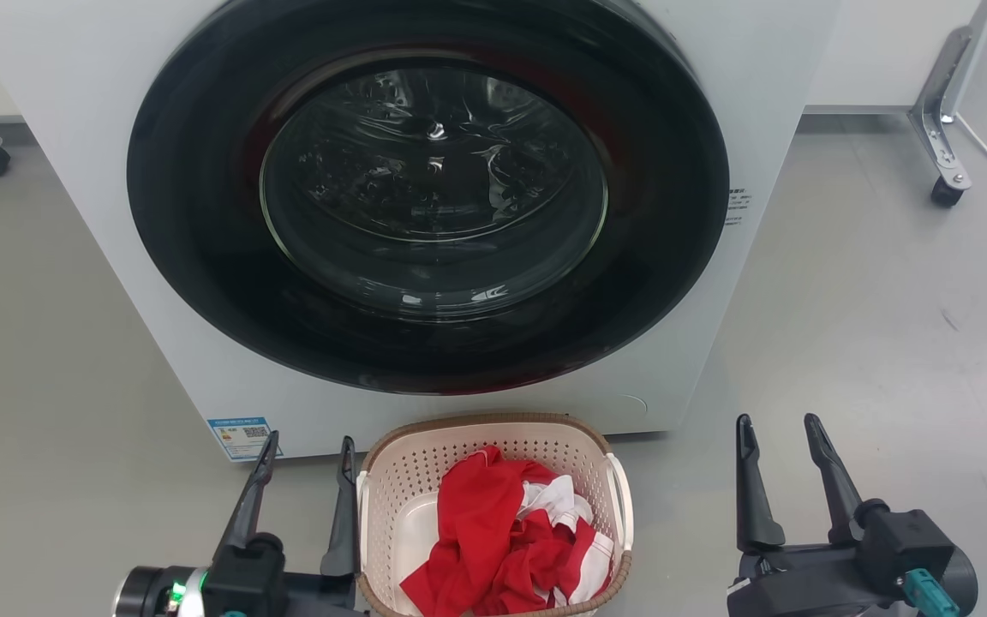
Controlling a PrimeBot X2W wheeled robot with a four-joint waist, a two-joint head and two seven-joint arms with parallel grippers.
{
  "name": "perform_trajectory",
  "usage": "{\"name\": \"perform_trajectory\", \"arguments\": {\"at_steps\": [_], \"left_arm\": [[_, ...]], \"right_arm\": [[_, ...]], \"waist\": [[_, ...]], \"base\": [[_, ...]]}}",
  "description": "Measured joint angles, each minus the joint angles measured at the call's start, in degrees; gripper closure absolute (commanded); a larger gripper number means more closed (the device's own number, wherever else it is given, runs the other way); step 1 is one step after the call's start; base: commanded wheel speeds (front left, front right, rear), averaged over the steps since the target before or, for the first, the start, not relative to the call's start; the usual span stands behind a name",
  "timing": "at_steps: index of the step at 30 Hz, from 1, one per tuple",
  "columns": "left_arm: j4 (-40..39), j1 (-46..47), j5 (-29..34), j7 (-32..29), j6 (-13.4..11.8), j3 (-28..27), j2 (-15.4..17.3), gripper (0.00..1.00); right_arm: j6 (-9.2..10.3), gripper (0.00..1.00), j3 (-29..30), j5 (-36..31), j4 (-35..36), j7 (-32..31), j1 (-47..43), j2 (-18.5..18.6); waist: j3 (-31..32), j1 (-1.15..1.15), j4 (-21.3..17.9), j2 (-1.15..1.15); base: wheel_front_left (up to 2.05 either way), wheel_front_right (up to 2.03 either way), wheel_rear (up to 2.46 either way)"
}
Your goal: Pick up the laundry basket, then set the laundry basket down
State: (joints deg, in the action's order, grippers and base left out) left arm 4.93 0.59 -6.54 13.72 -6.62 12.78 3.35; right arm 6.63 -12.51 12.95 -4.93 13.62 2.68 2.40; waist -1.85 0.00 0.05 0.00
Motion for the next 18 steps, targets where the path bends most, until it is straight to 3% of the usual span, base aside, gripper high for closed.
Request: {"name": "perform_trajectory", "arguments": {"at_steps": [5, 18], "left_arm": [[-0.6, -1.0, 3.1, 0.6, -0.5, 0.6, 0.0, 0.0], [-1.2, -1.2, 2.1, 0.6, -0.5, 0.3, -0.2, 0.0]], "right_arm": [[0.51, 0.0, -0.8, -3.3, 0.8, 0.7, 0.0, 0.0], [0.52, 0.0, -0.7, -3.3, 1.1, 0.7, -1.0, 0.1]], "waist": [[0.2, 0.0, 0.0, 0.0], [0.4, 0.0, 0.1, 0.0]], "base": [[0.0, 0.0, 0.0], [0.0, 0.0, 0.0]]}}
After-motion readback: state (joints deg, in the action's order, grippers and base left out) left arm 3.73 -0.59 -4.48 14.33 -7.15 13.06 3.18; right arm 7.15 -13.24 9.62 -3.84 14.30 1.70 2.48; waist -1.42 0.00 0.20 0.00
